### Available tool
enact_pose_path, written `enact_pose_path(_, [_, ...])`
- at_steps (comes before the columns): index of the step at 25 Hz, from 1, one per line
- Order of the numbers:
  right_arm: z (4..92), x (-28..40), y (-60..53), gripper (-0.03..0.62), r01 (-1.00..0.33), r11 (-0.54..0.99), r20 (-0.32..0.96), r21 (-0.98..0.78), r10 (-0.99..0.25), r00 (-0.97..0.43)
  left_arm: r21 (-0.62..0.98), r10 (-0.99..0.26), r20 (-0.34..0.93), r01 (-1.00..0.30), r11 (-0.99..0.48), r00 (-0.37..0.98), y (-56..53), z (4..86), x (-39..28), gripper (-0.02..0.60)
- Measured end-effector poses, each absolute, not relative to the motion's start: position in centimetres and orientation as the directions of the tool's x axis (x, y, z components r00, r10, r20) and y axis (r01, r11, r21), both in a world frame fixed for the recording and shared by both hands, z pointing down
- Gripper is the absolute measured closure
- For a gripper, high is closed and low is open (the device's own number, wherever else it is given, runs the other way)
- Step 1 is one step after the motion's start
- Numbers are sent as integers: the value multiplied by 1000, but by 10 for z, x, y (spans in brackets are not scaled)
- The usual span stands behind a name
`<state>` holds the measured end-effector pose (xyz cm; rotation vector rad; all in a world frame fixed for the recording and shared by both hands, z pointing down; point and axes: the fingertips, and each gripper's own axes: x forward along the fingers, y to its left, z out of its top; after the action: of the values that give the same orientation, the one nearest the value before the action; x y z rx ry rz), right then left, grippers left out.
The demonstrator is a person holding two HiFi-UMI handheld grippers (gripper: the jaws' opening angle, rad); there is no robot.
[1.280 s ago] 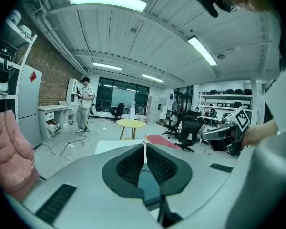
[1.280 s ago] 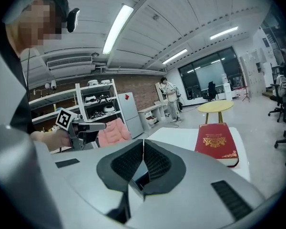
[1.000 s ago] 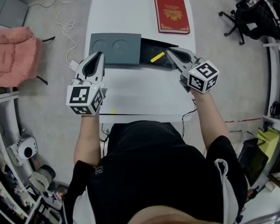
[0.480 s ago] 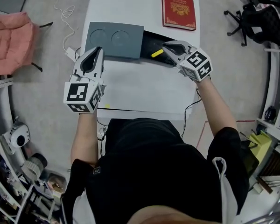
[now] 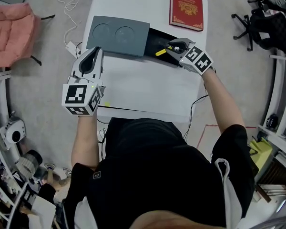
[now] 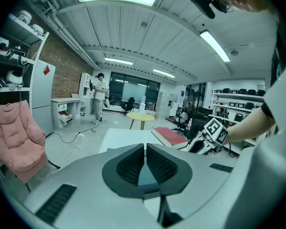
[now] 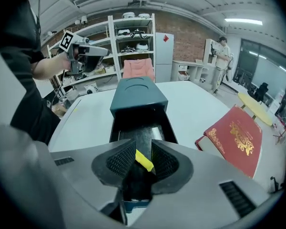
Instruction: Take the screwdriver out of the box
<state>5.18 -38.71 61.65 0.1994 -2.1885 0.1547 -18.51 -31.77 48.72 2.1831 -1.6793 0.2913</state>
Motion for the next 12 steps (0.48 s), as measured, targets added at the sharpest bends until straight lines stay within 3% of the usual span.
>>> enact_pose_path(12, [658,64,-378,430,26,1000,910,7,4,-414,160,-895,383,-971,-179,228,-305,487,-194,552])
